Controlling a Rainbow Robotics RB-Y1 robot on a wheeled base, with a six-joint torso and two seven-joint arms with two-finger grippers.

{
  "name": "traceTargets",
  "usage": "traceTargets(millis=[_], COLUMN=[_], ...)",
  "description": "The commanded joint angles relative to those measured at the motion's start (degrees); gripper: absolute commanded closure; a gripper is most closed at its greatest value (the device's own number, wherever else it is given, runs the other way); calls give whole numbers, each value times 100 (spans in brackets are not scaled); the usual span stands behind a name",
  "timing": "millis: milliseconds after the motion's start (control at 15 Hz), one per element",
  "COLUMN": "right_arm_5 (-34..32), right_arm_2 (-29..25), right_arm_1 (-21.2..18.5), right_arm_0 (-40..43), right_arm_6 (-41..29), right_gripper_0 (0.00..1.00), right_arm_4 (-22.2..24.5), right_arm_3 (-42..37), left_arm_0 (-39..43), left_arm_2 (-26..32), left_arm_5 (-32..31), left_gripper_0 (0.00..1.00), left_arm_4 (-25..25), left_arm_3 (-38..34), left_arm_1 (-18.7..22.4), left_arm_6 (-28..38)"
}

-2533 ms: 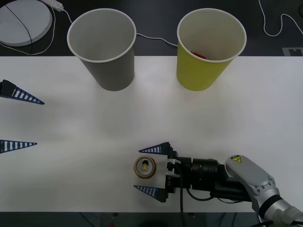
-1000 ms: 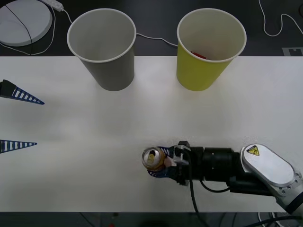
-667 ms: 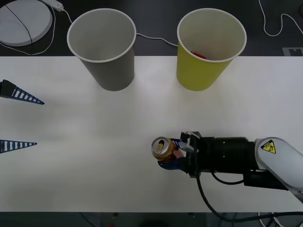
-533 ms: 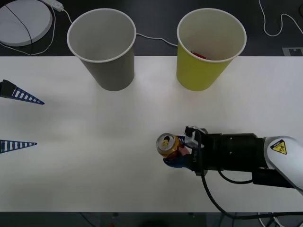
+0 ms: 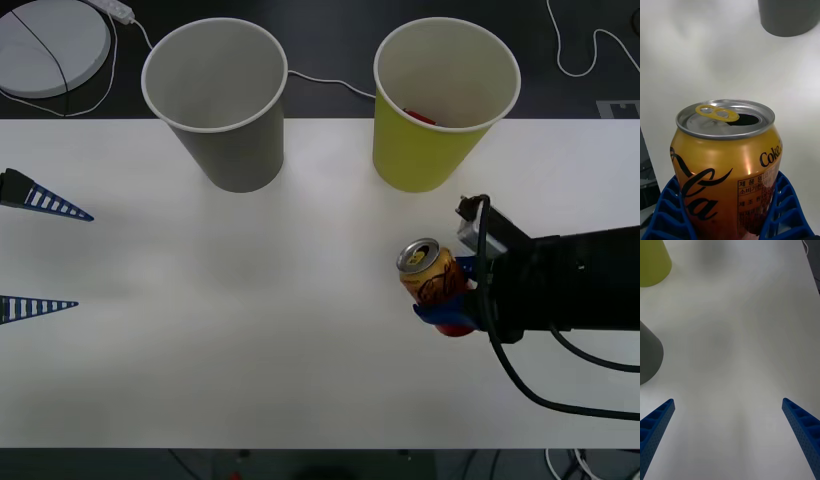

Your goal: Put the can into the green bin and the plastic bottle into the gray bin

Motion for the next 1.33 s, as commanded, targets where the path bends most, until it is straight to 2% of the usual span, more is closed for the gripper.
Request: traceTargets(millis=[67, 400, 600, 800, 933, 1067, 1333], right_arm_5=[-349, -1202, -1369, -1518, -1703, -1703, -1703], right_arm_2=[-426, -1164, -1252, -1200, -1033, -593, 672], right_arm_1=[-427, -1043, -1816, -2247, -2317, -2317, -2238], right_arm_0=[-134, -723, -1251, -1804, -2472, -3228, -4749], right_arm_6=[-792, -1478, -1478, -1478, -1478, -1478, -1478], right_gripper_0=[100, 100, 100, 100, 100, 100, 100], right_arm_4=[-219, -632, -1186, -1643, -1661, -1599, -1494], right_arm_3=[-210, -131, 326, 879, 1284, 1758, 2936], left_arm_0=[0, 0, 0, 0, 0, 0, 0], left_arm_2=[0, 0, 0, 0, 0, 0, 0], left_arm_5=[0, 0, 0, 0, 0, 0, 0], left_gripper_0=[0, 0, 0, 0, 0, 0, 0], left_arm_4=[0, 0, 0, 0, 0, 0, 0], left_arm_3=[0, 0, 0, 0, 0, 0, 0], left_arm_1=[0, 0, 0, 0, 0, 0, 0], left_arm_6=[0, 0, 0, 0, 0, 0, 0])
